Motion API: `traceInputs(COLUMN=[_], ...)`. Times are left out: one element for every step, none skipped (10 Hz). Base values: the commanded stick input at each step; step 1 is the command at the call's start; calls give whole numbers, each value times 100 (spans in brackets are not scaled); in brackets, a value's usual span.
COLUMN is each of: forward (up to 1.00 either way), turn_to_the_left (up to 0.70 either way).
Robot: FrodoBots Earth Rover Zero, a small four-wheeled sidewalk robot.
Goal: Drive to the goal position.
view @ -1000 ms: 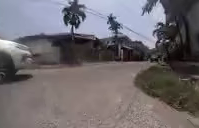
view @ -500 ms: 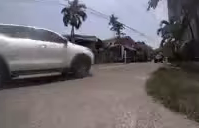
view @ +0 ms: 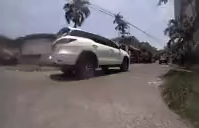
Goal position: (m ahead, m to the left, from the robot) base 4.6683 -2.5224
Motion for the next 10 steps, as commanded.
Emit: traceInputs(forward=[100,100,100,100,100,100,100,100,100,100], turn_to_the_left=[0,0,0,0,0,0,0,-36,-40,-40])
